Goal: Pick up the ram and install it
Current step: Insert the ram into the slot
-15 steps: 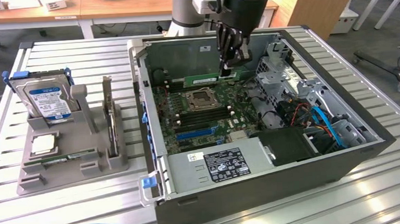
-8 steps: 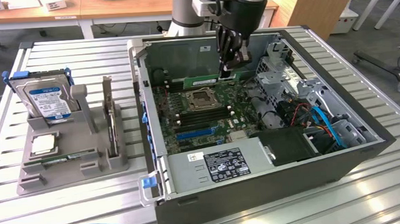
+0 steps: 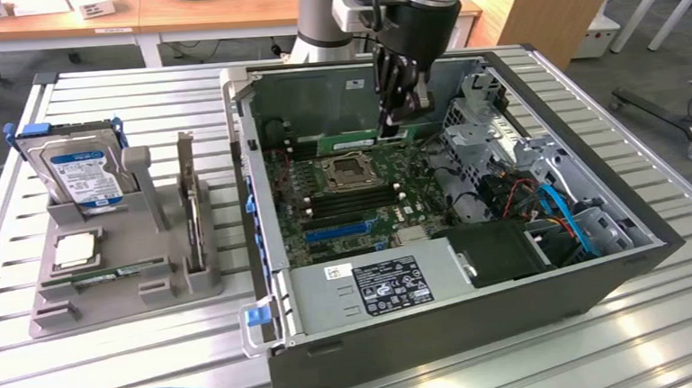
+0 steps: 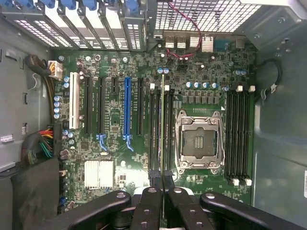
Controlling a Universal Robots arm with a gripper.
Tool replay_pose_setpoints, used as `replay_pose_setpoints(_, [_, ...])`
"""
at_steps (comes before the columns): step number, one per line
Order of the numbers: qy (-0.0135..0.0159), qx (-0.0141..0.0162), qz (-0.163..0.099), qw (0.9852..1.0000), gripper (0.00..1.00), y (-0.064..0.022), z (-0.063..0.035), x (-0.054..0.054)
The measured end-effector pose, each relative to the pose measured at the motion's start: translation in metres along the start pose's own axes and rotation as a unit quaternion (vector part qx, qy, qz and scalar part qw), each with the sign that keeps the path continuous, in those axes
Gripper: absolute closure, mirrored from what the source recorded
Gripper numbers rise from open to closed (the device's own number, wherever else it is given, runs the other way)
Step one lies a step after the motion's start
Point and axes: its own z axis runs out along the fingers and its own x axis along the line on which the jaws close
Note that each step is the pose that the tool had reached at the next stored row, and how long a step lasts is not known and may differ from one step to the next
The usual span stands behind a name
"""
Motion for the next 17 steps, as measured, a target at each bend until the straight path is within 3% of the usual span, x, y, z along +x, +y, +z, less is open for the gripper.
replay_pose_setpoints(17, [0.0000,0.0000,0.000,1.0000,0.88,-0.0004,0.0104,0.0003])
